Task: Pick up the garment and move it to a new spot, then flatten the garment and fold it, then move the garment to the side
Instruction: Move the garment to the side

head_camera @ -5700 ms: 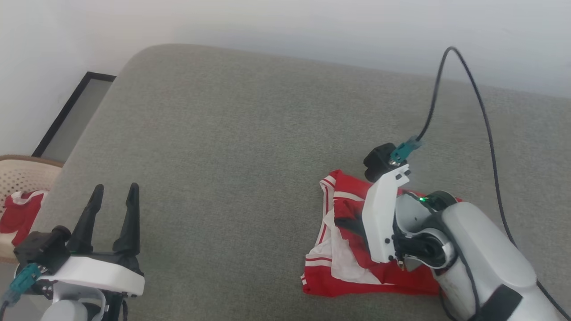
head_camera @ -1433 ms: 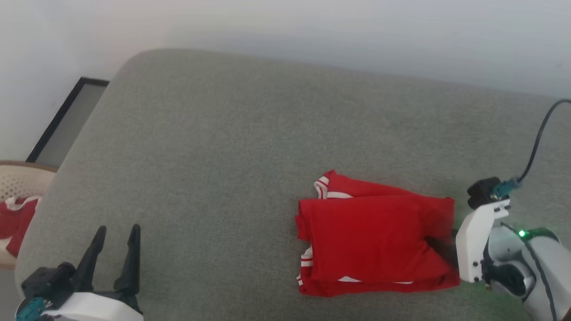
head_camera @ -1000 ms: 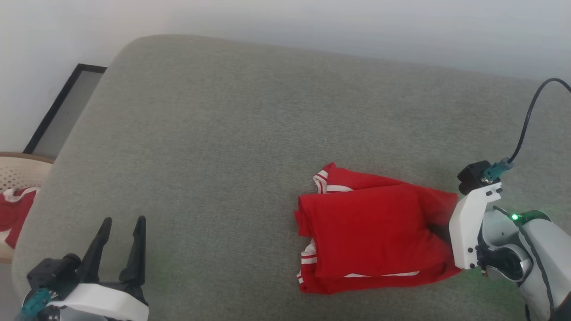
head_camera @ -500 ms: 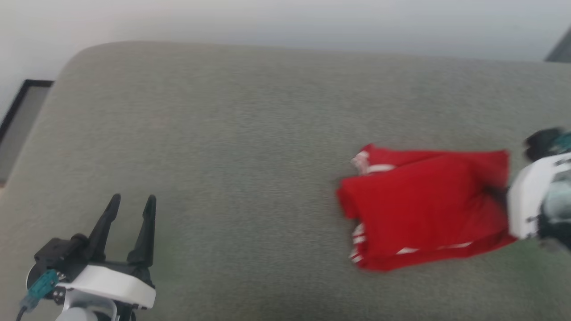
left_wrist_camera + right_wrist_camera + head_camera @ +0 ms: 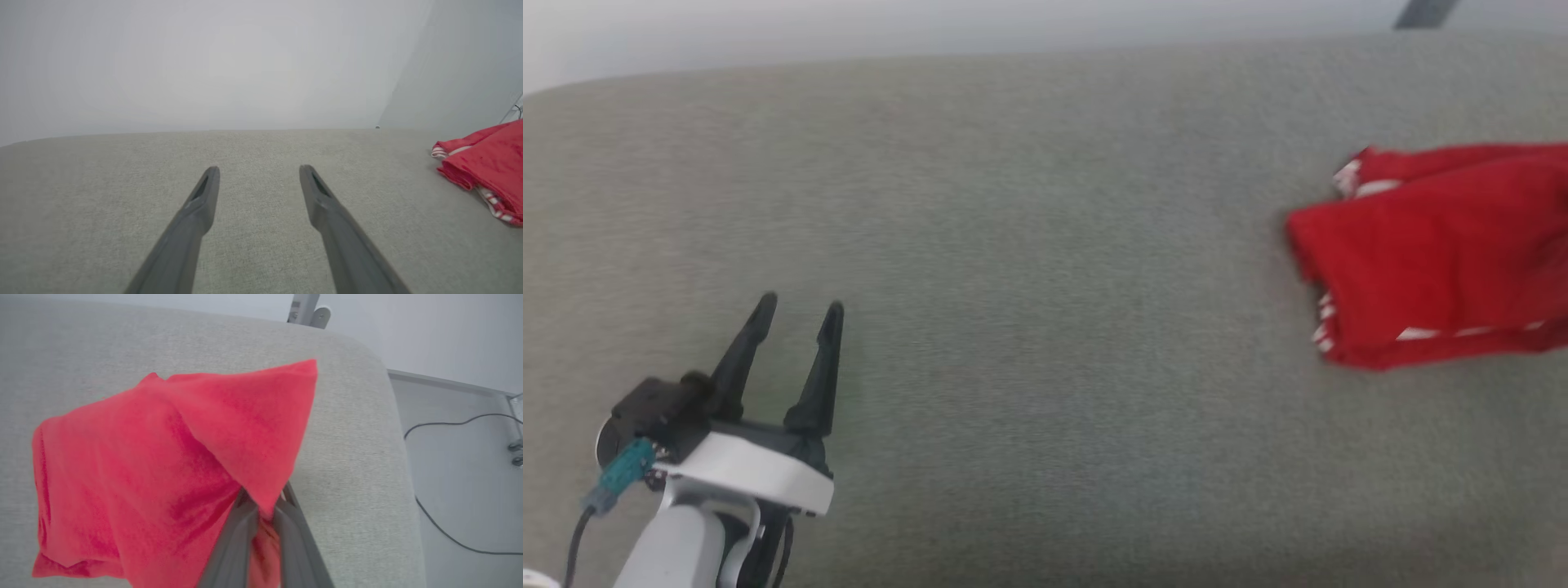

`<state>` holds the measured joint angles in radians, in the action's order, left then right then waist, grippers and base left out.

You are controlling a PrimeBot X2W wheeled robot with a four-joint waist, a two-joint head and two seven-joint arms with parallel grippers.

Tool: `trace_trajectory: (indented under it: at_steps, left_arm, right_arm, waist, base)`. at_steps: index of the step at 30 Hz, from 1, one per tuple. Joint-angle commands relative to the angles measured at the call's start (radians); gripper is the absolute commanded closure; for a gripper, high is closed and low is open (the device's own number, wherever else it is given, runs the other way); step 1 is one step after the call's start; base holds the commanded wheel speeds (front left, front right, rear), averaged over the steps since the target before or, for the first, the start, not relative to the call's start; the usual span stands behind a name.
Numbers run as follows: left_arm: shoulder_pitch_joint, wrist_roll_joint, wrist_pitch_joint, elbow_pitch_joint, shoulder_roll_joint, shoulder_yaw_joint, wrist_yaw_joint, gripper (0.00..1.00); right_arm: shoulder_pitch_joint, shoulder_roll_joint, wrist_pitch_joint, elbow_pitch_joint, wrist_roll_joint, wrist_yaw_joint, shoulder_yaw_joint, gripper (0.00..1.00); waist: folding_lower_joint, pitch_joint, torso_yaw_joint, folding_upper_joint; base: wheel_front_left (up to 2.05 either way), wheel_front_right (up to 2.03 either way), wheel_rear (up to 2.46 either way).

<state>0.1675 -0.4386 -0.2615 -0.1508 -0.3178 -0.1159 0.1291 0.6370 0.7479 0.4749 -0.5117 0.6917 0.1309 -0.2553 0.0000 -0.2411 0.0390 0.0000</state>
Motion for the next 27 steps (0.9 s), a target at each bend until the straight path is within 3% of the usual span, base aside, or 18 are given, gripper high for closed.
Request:
trace_trajectory:
  at_steps: [1, 20, 27]
  left_arm:
    - [0.021, 0.003, -0.004, 0.004, -0.007, -0.005, 0.002, 0.0]
    - [0.213, 0.003, -0.004, 0.017, -0.073, -0.138, 0.002, 0.0]
    - [0.269, -0.004, -0.004, 0.011, -0.09, -0.177, 0.002, 0.0]
  right_arm:
    - [0.019, 0.009, -0.017, -0.01, -0.018, 0.0, 0.003, 1.0]
    - [0.252, 0.072, -0.227, -0.229, -0.214, 0.0, -0.006, 1.0]
    - [0.311, 0.021, -0.289, -0.333, -0.272, 0.0, 0.001, 1.0]
  waist:
    - [0.0, -0.031, 0.035, 0.0]
    - [0.0, -0.204, 0.189, 0.0]
    - [0.0, -0.271, 0.19, 0.0]
  base:
    - [0.0, 0.0, 0.0]
    - [0.0, 0.0, 0.0]
    - [0.0, 0.0, 0.0]
